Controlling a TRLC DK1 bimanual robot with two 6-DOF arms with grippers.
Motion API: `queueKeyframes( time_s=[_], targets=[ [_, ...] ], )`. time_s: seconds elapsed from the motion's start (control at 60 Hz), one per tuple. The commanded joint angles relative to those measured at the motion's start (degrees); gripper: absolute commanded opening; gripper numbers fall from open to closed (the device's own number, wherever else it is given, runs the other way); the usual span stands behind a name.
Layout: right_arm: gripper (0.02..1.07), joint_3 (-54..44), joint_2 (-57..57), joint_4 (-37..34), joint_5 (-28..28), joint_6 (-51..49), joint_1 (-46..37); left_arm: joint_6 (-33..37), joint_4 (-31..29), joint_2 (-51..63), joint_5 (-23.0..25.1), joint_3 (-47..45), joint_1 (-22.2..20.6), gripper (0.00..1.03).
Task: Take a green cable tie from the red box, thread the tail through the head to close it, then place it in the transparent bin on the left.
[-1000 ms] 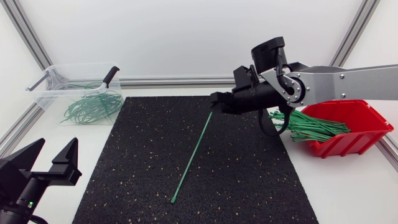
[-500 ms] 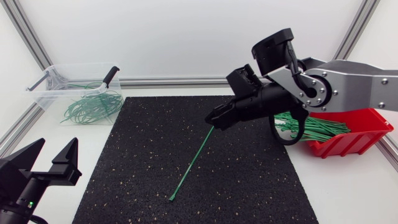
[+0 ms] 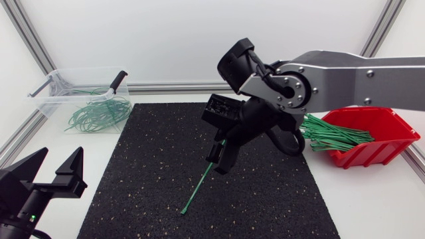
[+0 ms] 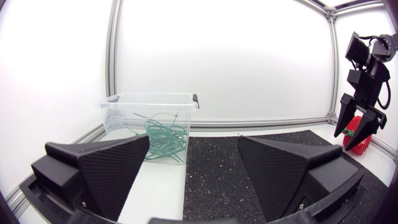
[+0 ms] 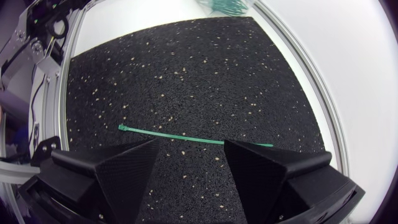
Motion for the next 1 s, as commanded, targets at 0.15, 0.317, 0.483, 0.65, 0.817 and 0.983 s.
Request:
queueKeyframes(
  time_s=[0.15,0.317,0.483,0.65,0.817,0.983],
  targets=[
    [0.88,4.81,5.54,-6.14,0.97,-13.34,3.57,-0.59,-0.91,-0.54,-0.17,-2.26,0.33,0.99],
    [0.88,6.04,8.00,-7.28,3.69,-21.07,5.24,-0.59,-0.91,-0.54,-0.17,-2.26,0.33,0.99],
    [0.88,7.27,9.50,-8.60,3.87,-25.91,6.38,-0.59,-0.91,-0.54,-0.17,-2.26,0.33,0.99],
    [0.88,8.06,10.55,-10.18,5.36,-30.83,8.40,-0.59,-0.91,-0.45,-0.17,-2.26,0.25,0.99],
    [0.88,9.91,12.84,-12.55,6.68,-34.08,11.13,-0.50,-1.00,-0.45,-0.17,-2.26,0.25,0.99],
    [0.88,10.44,14.95,-13.52,7.47,-36.72,13.24,-0.59,-1.00,-0.45,-0.17,-2.26,0.25,0.99]
  ],
)
